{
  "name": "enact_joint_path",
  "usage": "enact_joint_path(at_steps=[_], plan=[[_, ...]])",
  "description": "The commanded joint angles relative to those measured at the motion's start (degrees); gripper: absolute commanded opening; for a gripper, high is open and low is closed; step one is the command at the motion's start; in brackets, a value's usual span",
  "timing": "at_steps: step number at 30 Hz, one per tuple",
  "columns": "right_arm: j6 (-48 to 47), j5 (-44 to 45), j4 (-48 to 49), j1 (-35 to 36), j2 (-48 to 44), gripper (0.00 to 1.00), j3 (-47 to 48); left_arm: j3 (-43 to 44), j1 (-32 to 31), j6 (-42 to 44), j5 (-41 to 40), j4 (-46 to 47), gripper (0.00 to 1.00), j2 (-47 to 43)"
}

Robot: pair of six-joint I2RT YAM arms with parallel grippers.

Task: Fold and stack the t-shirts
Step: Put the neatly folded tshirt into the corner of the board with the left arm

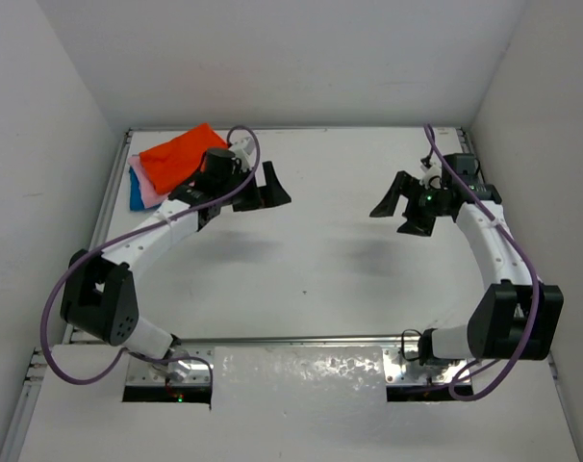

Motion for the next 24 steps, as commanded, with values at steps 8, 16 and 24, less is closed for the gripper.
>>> enact_joint_path(at_steps=[8,16,24], plan=[[-2.2,-1.2,-1.2,-0.2,-2.3,0.99,1.1,5.2,-0.9,-2.5,-0.3,3.4,1.00,-0.2],[-0.2,-2.2,1.3,-0.1,-2.0,0.99,2.1,6.5,-1.2,-1.2,-0.1,2.7,1.00,0.1],[0.7,-2.9,2.8,-0.1,-2.2,0.99,1.4,6.5,-1.3,-0.4,0.9,2.6,1.00,-0.2]])
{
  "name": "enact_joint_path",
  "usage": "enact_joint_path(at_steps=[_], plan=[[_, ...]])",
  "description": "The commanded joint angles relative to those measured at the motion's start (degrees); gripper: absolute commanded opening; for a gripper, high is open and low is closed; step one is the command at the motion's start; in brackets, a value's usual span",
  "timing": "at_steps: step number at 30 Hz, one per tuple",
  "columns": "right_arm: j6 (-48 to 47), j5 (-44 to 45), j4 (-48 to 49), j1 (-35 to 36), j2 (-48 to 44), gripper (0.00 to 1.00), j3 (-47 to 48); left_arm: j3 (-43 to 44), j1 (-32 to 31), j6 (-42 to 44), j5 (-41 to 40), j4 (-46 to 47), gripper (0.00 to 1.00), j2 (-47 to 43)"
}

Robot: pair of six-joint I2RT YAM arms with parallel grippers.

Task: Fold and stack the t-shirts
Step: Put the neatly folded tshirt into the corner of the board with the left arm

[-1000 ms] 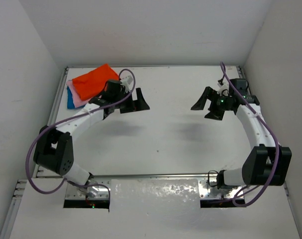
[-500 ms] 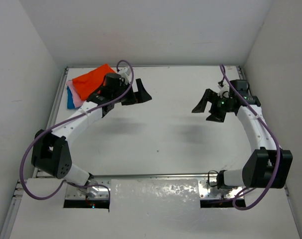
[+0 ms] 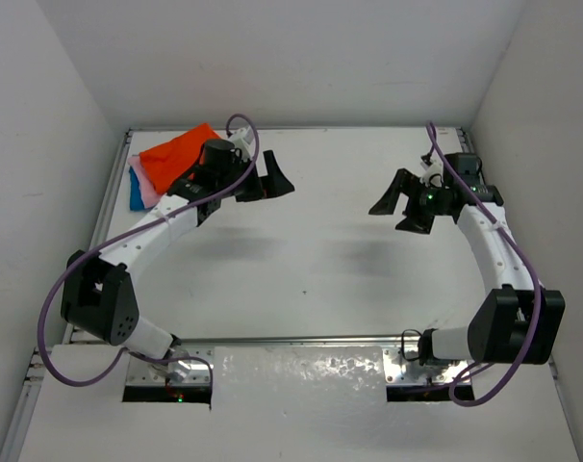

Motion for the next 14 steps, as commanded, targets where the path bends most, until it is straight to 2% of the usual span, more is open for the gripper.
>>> enact_joint_path(at_steps=[1,14], plan=[[0.8,-1.3,2.1,-0.2,-0.9,0.99,1.3,2.3,-0.7,1.0,1.3,1.8,1.00,-0.3],[0.1,-1.5,0.8,-0.2,-0.5,0.99,2.9,1.6,-0.7,0.9,1.5,2.0,0.99,-0.9]])
